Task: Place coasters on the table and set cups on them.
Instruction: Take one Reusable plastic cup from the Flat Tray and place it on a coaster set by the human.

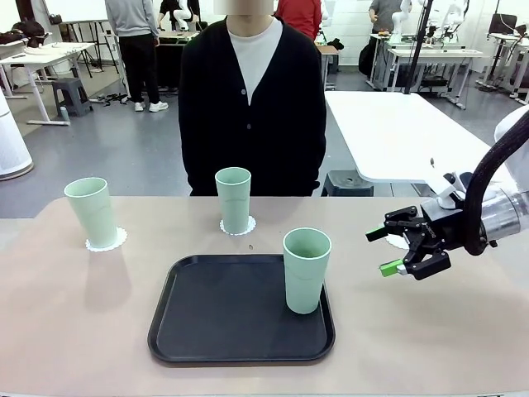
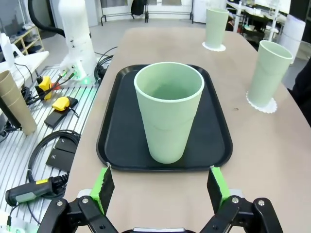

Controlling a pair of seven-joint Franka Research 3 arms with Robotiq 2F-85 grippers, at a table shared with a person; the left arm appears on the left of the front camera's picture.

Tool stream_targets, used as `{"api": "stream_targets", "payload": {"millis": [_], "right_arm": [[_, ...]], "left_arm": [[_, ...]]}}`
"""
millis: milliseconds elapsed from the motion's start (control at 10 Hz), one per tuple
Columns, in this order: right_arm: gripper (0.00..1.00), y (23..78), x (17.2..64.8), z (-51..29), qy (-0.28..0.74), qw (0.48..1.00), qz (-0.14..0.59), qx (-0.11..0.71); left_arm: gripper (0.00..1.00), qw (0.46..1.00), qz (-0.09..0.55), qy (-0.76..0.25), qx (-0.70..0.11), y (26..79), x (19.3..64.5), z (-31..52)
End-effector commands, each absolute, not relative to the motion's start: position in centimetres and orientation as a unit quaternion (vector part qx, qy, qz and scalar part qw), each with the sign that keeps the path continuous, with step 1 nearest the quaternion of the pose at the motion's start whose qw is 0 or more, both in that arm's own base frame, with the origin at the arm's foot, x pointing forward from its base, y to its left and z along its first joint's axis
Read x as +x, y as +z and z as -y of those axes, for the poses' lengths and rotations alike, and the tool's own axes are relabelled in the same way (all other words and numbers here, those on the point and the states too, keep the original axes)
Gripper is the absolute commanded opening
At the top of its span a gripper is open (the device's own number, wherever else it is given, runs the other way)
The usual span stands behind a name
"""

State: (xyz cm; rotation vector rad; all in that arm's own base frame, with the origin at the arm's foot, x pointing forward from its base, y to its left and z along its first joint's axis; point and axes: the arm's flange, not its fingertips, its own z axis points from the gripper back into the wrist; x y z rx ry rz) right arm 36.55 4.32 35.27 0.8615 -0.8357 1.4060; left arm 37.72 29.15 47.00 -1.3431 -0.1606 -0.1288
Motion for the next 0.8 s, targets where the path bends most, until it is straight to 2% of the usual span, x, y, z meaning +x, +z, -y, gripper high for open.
{"api": "stream_targets", "payload": {"millis": [0, 500, 700], "right_arm": [[1.00, 35.2, 36.6, -4.4, 0.613, 0.597, 0.364, 0.367], [1.00, 35.4, 36.6, -4.3, 0.609, 0.602, 0.360, 0.370], [1.00, 33.3, 38.1, -5.4, 0.599, 0.601, 0.354, 0.393]], "left_arm": [[1.00, 0.778, 0.077, -0.055, -0.621, 47.2, 37.7, -29.3], [1.00, 0.778, 0.077, -0.055, -0.621, 47.2, 37.7, -29.3], [1.00, 0.778, 0.077, -0.055, -0.621, 47.2, 37.7, -29.3]]}}
